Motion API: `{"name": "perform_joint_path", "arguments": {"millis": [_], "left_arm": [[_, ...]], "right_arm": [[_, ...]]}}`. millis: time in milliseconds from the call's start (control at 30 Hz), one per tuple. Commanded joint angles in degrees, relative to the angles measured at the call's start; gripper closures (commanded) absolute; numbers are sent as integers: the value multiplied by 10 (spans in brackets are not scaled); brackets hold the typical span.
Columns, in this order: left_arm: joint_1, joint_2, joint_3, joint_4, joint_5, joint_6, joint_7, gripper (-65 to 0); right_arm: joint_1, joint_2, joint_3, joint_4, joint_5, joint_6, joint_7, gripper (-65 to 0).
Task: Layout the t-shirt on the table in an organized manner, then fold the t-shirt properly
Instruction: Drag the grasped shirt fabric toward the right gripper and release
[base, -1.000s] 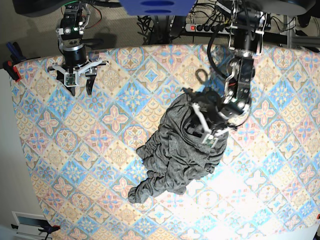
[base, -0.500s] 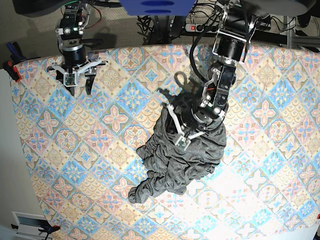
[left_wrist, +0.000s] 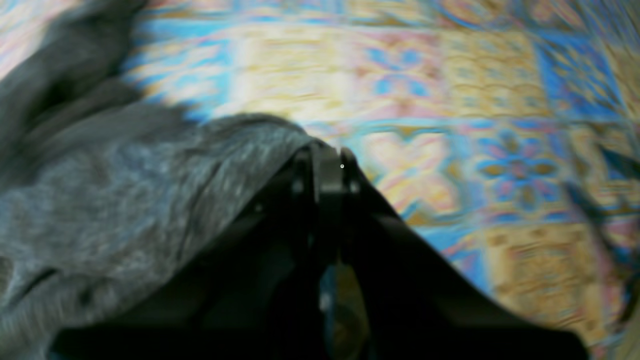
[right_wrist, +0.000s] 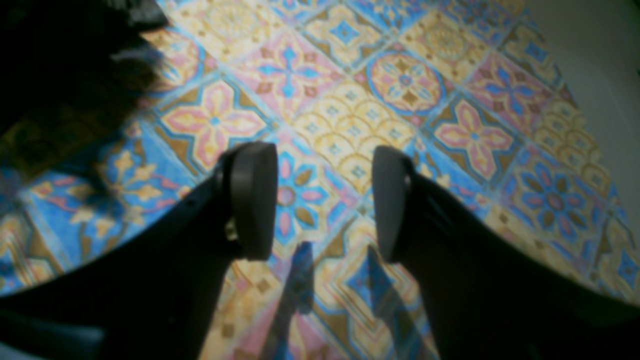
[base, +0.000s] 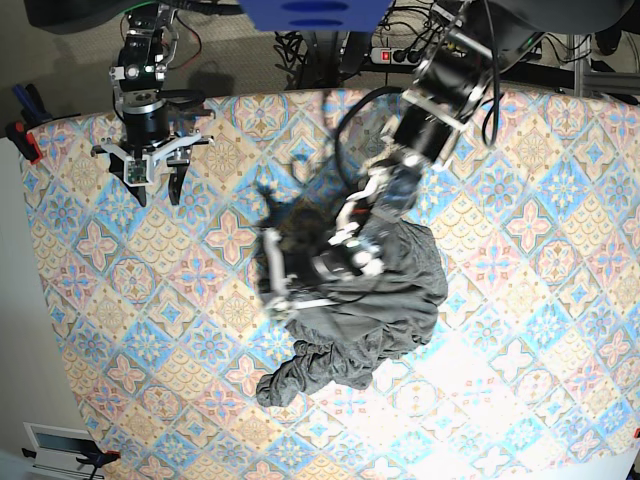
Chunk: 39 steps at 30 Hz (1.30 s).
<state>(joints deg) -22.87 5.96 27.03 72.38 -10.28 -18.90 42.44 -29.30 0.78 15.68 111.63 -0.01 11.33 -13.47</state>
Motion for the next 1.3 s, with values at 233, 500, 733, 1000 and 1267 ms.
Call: {"name": "perform_joint_path", "arguments": {"millis": [233, 500, 733, 1000, 1267], "left_arm": [[-134, 30, 78, -225, -17, 2, -158, -24], [-253, 30, 169, -354, -207, 5, -260, -24], [-263, 30, 251, -354, -300, 6, -257, -60], [-200, 30, 301, -279, -276, 6, -257, -246], [-126, -31, 193, -42, -272, 6, -252, -204]], "right_arm": [[-1, 3, 12, 10, 1, -6, 15, -293], [-1, 2, 63, 10, 1, -6, 15, -293], [-1, 2, 63, 10, 1, -6, 13, -293], [-1, 1, 60, 10, 1, -6, 12, -293], [-1, 1, 57, 10, 1, -4, 11, -293]]}}
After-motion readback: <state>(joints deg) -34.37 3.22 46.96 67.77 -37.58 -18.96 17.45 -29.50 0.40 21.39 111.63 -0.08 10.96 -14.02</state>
